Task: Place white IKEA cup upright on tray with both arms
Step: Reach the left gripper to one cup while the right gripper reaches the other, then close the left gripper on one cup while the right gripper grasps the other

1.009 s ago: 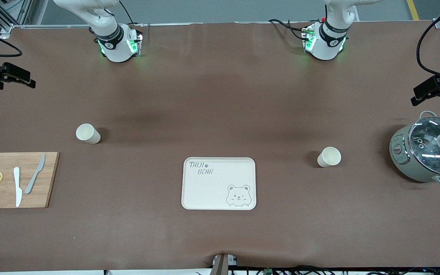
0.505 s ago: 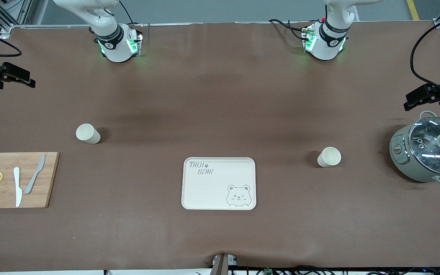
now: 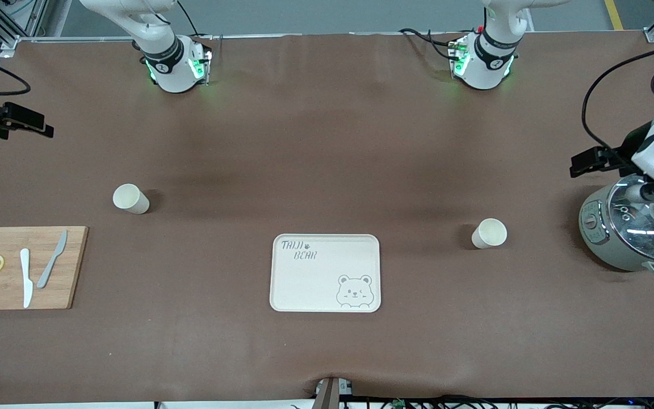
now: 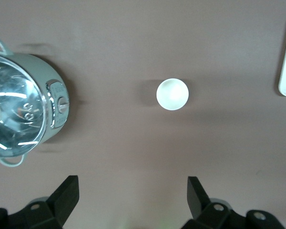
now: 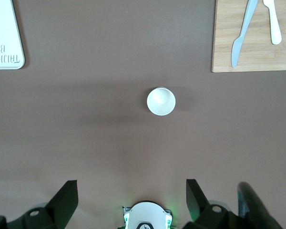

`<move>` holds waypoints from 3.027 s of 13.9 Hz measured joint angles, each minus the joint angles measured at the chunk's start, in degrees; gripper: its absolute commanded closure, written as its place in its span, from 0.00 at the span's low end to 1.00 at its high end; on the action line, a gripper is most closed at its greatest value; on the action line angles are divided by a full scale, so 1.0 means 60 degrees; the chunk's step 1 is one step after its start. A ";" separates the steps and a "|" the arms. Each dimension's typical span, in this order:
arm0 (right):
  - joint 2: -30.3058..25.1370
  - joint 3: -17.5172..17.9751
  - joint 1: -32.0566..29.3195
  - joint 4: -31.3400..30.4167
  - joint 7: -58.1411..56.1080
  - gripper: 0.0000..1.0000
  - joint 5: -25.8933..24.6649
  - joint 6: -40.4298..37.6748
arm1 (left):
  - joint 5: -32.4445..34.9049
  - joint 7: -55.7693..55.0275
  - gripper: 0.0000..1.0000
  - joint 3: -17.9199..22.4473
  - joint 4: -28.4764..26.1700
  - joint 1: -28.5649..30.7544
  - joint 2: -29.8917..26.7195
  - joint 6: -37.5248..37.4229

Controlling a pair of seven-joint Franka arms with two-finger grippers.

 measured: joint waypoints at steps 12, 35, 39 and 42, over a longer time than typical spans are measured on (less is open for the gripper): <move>0.0997 0.0092 -0.0311 -0.0566 -0.0001 0.00 0.0147 0.0242 | 0.0000 -0.1725 0.00 -0.0429 -0.2590 -0.0553 0.0775 0.3822; 0.1426 0.0123 -0.1182 -0.3116 0.0013 0.00 0.0186 0.2168 | 0.0017 -0.2480 0.86 -0.0342 -0.4241 0.0062 0.2849 0.7358; 0.1696 0.0107 -0.1405 -0.3549 -0.0005 0.00 0.0188 0.3834 | 0.0016 -0.2480 1.00 -0.0379 -0.4220 0.0070 0.3076 0.7666; 0.1920 0.0039 -0.1574 -0.5199 -0.0507 0.00 0.0207 0.7065 | 0.0016 -0.2480 1.00 -0.0383 -0.4188 0.0061 0.3063 0.7669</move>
